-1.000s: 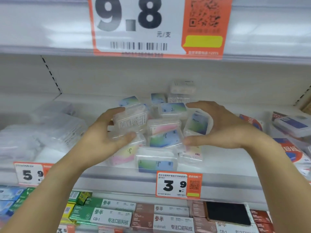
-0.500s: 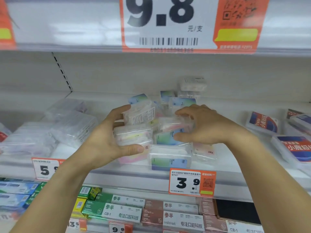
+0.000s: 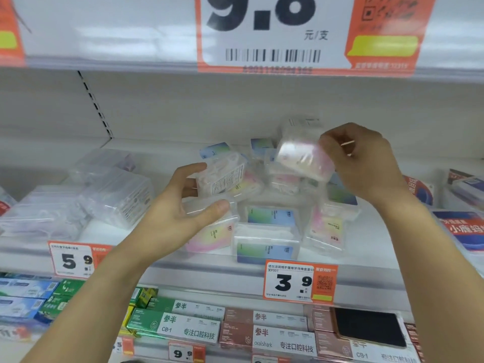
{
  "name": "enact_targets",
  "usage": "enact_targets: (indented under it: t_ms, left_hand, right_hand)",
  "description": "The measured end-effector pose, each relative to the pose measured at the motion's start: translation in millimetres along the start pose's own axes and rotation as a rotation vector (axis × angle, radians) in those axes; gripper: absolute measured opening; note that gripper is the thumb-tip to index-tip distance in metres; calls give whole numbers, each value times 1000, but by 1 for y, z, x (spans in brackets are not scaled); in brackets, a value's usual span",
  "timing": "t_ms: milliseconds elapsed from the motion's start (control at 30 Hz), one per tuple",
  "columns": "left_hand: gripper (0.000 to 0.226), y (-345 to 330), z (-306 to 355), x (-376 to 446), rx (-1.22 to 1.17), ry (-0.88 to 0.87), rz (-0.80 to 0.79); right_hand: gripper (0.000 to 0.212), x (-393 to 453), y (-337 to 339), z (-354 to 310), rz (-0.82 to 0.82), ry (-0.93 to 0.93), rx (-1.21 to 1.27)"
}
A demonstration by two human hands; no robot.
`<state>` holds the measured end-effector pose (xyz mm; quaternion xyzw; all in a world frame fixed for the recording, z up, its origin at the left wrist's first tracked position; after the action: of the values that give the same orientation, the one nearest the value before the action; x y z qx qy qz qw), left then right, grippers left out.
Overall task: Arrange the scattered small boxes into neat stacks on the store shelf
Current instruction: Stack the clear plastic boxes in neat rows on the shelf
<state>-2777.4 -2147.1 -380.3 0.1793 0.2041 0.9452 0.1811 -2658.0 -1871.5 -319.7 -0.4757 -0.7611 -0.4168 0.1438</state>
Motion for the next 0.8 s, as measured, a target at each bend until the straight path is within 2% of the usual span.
enact_targets:
  t_ms: [133,300,433,467,567,633,733,800]
  left_hand:
    - [59,-7,2,1,69,-25,101]
    - [58,-11,4,4,43,-26,106]
    - [55,-16,7,5,38,-41,100]
    - [55,-17,7,5,39,-44,99]
    - [54,-17,8,6,32,-52,96]
    - [54,-17,8,5,26,-56,92]
    - [53,-17,8,6,16,-61,92]
    - [53,-16,8,7,16,-65,97]
  right_hand:
    - [25,4,14,18,16,-87,-70]
    - [26,-6,8,16,-342,-75,-118]
    - [23,12,-18,-11,-263,144,-167]
    - [26,20,-31,-16,-327,176,-190]
    - [60,36,-69,-14,-722,119,-378]
    - [74,42,-82,-8,-841,71,-431]
    - [70,49,-83,5,-838,62,-413]
    - [63,55,-74,14,-748,51,-352]
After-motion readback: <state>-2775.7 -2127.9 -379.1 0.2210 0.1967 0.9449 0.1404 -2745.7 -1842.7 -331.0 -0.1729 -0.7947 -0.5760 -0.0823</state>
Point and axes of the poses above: each hand's wrist, its own x-axis towards the middle knuckle, its own y-axis out of the back of the hand, z = x × y, the point moved 4 cm from there along x, towards the middle knuckle, and after that the axes turned 14 degrees about z, right-handed, at the moved point
